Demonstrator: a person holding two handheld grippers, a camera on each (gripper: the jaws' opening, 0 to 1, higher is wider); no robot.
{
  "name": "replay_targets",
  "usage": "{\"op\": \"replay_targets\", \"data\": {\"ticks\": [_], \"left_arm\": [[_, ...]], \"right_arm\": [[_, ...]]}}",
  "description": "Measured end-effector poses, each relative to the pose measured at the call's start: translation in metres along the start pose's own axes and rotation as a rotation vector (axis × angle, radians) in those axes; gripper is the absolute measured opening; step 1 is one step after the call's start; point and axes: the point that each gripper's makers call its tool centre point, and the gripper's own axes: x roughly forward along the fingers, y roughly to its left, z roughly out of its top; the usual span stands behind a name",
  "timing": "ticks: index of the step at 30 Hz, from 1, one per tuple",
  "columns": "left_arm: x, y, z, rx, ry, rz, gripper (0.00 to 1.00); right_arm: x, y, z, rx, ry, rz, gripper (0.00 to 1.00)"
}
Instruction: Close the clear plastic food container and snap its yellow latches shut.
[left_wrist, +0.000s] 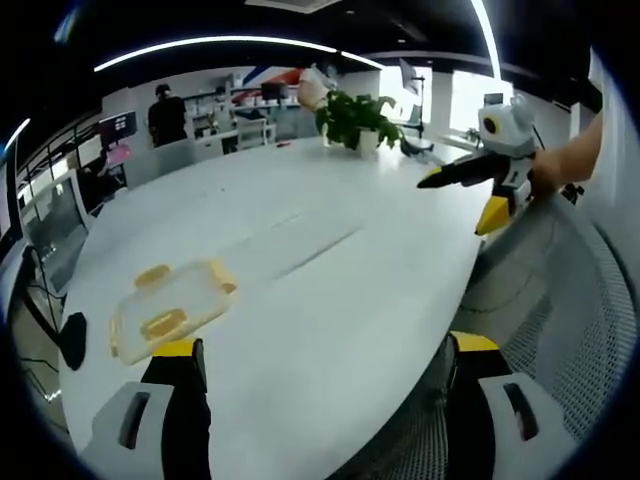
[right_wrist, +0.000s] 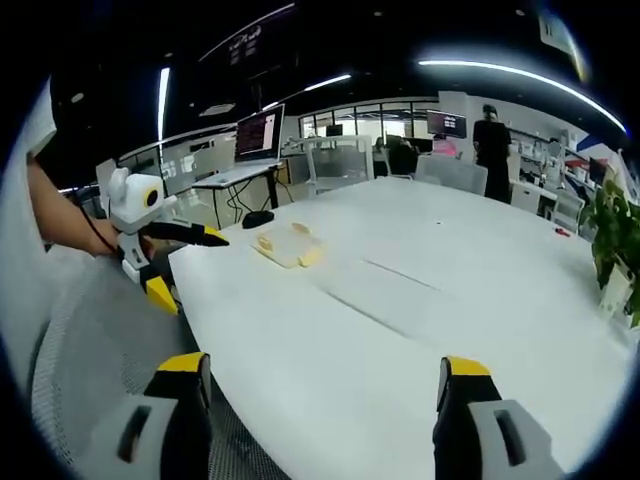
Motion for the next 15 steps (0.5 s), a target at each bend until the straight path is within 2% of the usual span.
{"op": "replay_targets", "data": {"ticks": [5, 11, 15], "left_arm": [[0.0006, -0.0011, 0.0, 0.009, 0.003, -0.007, 0.98], [-0.0005, -0.0013, 0.0022, 0.017, 0.003, -0.011, 0.98], [-0.0015, -0.0018, 0.0053, 0.024, -0.004, -0.017, 0.98]], "right_arm": [[0.0004, 0.0004, 0.0001, -0.004, 0.003, 0.002, 0.94], [0.0016, 0.0091, 0.0006, -0.077, 0.027, 0.017, 0.93], [0.0001, 0.0065, 0.0049, -0.073, 0.018, 0.014, 0.93]]}}
